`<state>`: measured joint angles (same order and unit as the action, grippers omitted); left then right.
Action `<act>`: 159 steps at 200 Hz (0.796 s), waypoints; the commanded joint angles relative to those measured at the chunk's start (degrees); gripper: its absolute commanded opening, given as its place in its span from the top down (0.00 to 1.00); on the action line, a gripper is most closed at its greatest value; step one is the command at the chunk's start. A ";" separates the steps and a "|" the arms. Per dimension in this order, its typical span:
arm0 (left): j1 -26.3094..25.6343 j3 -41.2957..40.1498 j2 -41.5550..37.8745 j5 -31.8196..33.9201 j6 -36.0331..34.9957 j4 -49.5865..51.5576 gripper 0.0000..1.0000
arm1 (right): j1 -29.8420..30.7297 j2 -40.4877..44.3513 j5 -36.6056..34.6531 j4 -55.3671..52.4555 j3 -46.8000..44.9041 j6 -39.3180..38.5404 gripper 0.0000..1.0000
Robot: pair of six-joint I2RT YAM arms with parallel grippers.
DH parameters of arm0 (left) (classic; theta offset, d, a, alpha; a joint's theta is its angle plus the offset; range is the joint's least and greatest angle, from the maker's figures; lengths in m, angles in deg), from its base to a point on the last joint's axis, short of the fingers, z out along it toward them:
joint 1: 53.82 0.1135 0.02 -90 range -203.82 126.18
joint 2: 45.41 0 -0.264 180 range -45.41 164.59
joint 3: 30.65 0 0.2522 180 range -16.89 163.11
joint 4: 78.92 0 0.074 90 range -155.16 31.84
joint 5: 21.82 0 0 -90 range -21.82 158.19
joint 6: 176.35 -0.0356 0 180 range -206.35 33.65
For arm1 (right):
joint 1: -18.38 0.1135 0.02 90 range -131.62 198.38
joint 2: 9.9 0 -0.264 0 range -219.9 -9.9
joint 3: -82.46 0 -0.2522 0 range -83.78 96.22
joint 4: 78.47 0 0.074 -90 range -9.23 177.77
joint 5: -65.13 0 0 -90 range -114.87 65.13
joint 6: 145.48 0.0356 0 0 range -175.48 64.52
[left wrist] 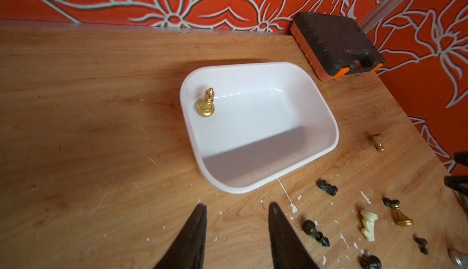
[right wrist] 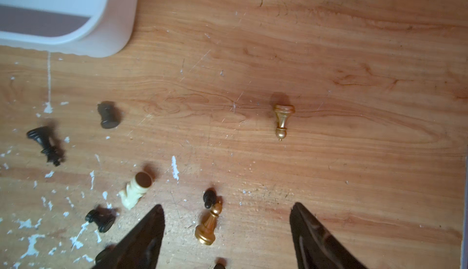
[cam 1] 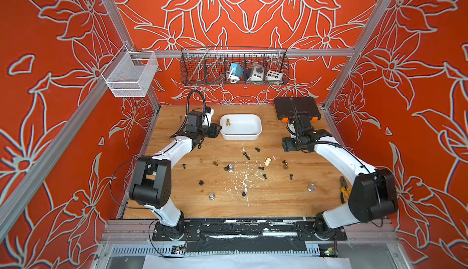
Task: Put the chess pieces into the storage box
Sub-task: Pick up the chess piece at the center of the board.
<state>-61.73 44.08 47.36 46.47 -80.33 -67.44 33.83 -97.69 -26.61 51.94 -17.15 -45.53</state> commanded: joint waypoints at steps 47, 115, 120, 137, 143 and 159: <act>0.34 -7.31 -8.18 -1.62 -1.23 -0.85 0.57 | -5.84 -14.95 -1.72 -6.98 12.75 -4.68 0.26; 0.51 -12.39 -12.30 -3.67 0.31 -1.93 0.57 | -9.22 -22.25 1.85 -6.49 16.53 -6.56 0.38; 0.43 -12.65 -12.42 -3.80 0.39 -2.02 0.57 | -9.47 -22.53 1.99 -6.34 16.53 -6.74 0.38; 0.44 -13.15 -12.62 -4.02 0.56 -1.94 0.57 | -10.03 -23.43 2.57 -5.83 16.68 -7.17 0.40; 0.45 -13.35 -12.60 -4.10 0.62 -1.93 0.57 | -10.15 -23.84 2.74 -5.67 16.80 -7.31 0.41; 0.44 -13.51 -12.43 -4.51 1.24 -1.93 0.57 | -10.43 -24.93 3.36 -5.65 17.05 -7.78 0.42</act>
<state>-61.64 31.03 36.39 43.54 -79.98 -68.31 23.95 -120.64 -24.88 46.71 -1.72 -51.67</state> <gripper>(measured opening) 0.431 0.586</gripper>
